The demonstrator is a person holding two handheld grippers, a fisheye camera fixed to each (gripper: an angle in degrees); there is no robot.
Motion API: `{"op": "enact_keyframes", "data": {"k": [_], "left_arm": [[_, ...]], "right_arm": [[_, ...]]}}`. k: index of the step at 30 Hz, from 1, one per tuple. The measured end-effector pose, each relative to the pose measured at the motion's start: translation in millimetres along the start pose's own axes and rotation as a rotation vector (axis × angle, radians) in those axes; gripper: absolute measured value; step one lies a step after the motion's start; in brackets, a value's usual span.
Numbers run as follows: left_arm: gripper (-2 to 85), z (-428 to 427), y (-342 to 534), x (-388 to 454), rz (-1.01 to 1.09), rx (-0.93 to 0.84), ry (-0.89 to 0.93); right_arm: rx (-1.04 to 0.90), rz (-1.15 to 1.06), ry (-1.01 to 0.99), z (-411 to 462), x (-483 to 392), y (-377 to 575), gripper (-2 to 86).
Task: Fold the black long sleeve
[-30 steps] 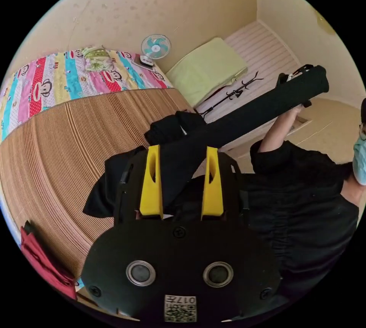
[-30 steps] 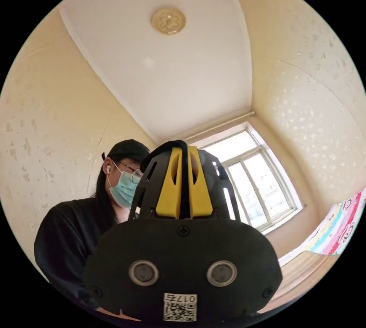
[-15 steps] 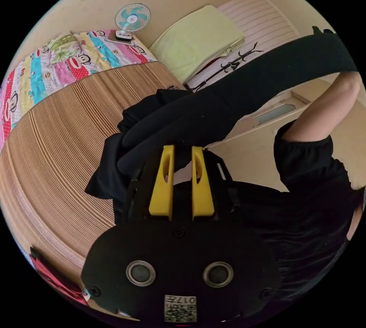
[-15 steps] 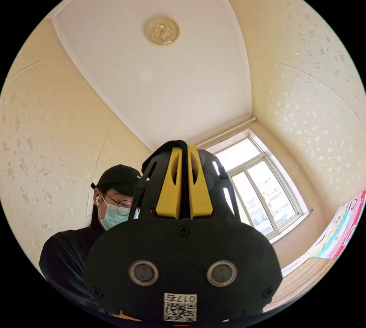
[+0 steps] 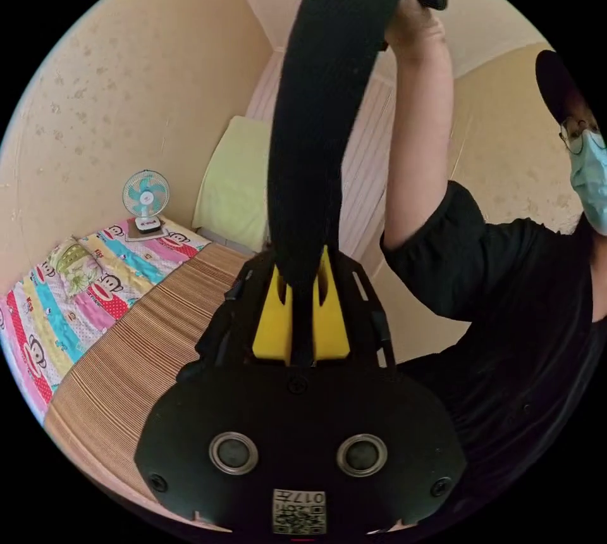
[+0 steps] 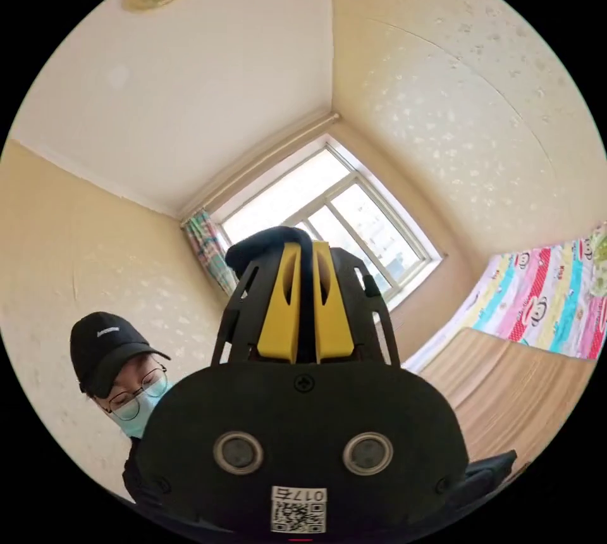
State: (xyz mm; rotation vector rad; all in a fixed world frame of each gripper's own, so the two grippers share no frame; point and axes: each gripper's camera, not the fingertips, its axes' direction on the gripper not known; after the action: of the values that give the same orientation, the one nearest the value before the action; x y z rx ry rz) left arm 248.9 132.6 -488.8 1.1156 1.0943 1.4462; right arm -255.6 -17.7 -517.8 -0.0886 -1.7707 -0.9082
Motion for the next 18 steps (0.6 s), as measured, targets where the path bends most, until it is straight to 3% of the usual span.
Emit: {"op": "enact_keyframes", "data": {"k": [3, 6, 11, 13, 15, 18], "left_arm": [[3.9, -34.1, -8.0, 7.5, -0.039, 0.130, 0.145], [3.9, -86.9, -10.6, 5.3, -0.102, 0.320, 0.179], [3.9, -142.5, -19.4, -1.2, -0.184, 0.413, 0.098], [3.9, -144.4, -24.2, 5.4, -0.145, 0.401, 0.064], [4.0, -139.3, -27.1, 11.4, -0.138, 0.385, 0.041], [4.1, -124.2, -36.0, 28.1, -0.099, 0.311, -0.057]], "right_arm": [[-0.186, 0.035, 0.343, 3.2, 56.6, 11.8, 5.7], [-0.197, 0.022, 0.453, -18.7, 88.8, 65.5, 7.3], [-0.090, -0.077, 0.268, -44.3, 89.8, 191.8, 16.0], [-0.043, -0.101, 0.071, -24.5, 82.5, 260.5, 18.7], [-0.040, -0.111, -0.001, 9.0, 74.0, 303.1, 20.3], [-0.059, -0.089, 0.170, 76.8, 62.6, 349.8, 21.2]]}}
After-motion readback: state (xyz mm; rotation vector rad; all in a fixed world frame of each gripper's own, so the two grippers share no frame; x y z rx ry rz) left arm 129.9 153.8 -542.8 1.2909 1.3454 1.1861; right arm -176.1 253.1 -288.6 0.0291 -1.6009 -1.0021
